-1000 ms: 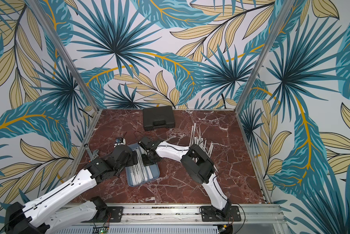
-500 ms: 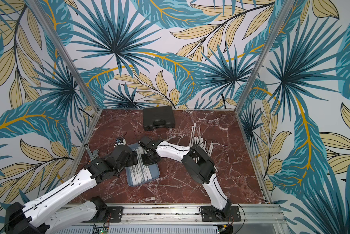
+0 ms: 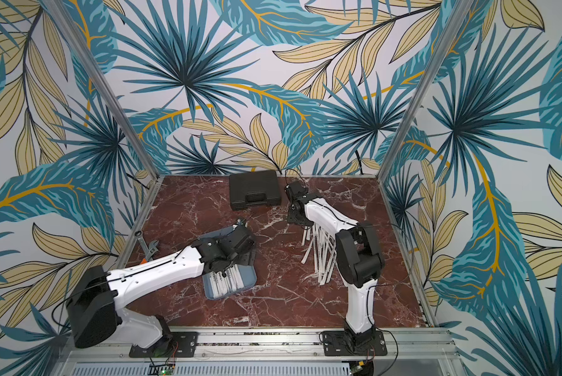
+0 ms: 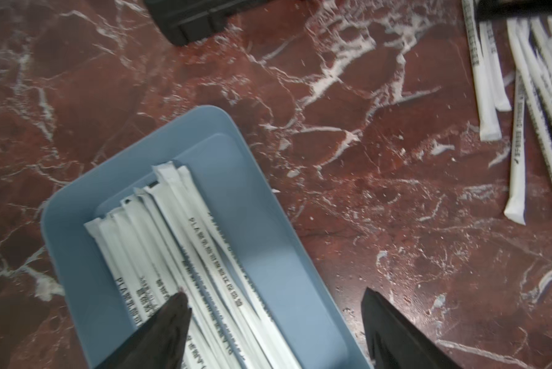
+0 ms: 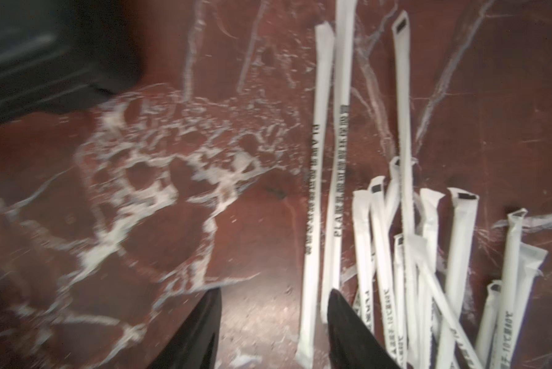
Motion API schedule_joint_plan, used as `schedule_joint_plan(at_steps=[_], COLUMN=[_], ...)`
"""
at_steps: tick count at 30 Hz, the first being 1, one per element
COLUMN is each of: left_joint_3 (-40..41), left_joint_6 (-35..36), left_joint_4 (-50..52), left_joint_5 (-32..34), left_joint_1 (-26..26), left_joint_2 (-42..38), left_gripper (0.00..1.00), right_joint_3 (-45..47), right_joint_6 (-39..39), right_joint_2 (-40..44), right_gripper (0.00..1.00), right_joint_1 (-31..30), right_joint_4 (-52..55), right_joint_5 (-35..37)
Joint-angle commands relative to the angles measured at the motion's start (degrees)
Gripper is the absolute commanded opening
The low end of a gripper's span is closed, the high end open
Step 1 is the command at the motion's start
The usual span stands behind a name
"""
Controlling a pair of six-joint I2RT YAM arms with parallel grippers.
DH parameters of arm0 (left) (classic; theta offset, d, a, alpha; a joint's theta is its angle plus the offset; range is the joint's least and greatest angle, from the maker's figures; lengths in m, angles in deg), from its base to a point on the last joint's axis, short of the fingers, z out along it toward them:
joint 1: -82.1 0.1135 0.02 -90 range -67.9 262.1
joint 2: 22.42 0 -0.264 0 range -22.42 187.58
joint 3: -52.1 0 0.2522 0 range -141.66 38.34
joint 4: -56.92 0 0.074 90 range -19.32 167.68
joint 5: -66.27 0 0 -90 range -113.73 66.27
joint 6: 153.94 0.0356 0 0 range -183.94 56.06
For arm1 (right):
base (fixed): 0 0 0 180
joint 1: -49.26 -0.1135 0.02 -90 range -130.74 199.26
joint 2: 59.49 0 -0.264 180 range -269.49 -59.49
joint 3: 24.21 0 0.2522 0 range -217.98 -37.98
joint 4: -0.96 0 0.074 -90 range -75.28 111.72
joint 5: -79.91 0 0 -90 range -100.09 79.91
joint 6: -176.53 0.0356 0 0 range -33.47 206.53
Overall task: Put the straws into the storage box
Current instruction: Move the straw to the center of the board.
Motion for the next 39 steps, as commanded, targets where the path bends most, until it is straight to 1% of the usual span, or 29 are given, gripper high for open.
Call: schedule_joint_plan(at_steps=[1,4,9,13,15,18,22,25,29,32,35,37,39], left_joint_3=[-3.39,-2.27,-0.64,-0.14,-0.1,0.38,2.44,4.81,7.72,9.25,9.96,10.01,9.78], left_joint_6=[0.48,0.59,0.05,-0.22,-0.2,-0.07,-0.06,-0.06,0.2,0.01,-0.24,-0.26,-0.33], left_joint_4=[3.26,3.07,2.64,1.89,1.96,2.44,2.82,3.05,3.41,3.72,3.94,3.94,3.99], left_joint_5=[1.29,1.18,0.8,-0.23,-0.18,0.19,0.09,0.09,0.7,0.79,0.71,0.57,0.28], left_joint_1=[-0.19,-0.14,0.13,0.46,0.71,1.57,3.7,5.91,8.15,9.17,9.58,9.63,9.69], left_joint_2=[2.14,1.4,0.34,0.18,0.04,-0.91,-3.94,-6.97,-10.38,-11.98,-12.91,-13.02,-13.02], left_gripper=[0.89,0.89,0.9,0.9,0.9,0.9,0.9,0.9,0.9,0.9,0.9,0.9,0.9], right_joint_3=[-5.07,-8.4,-10.27,-10.4,-10.31,-9.59,-5.88,-2.23,3.17,6.95,8.93,10.41,11.84], right_joint_6=[-0.16,-0.74,-0.43,-0.01,-0.56,-1.56,-2.66,-3.62,-5.26,-5.09,-3.86,-2.24,-1.67], right_joint_2=[-5.14,-8.47,-11.71,-13.79,-13.67,-13.04,-10.51,-7.76,-3.71,0.0,4.71,8.18,11.32], right_gripper=[0.59,0.6,0.61,0.61,0.59,0.53,0.4,0.31,0.22,0.17,0.18,0.28,0.39], right_joint_1=[1.19,2.29,4.96,6.27,6.27,6.26,5.68,3.84,-1.27,-6.77,-12.0,-12.72,-12.65], right_joint_4=[4.17,5.53,6.33,6.7,6.61,6.04,3.69,2.09,1.04,1.12,2.31,2.36,2.52], right_joint_5=[6.21,7.4,6.0,1.25,-0.59,-4.64,-9.45,-12.27,-13.32,-12.3,-11.06,-12.23,-11.8])
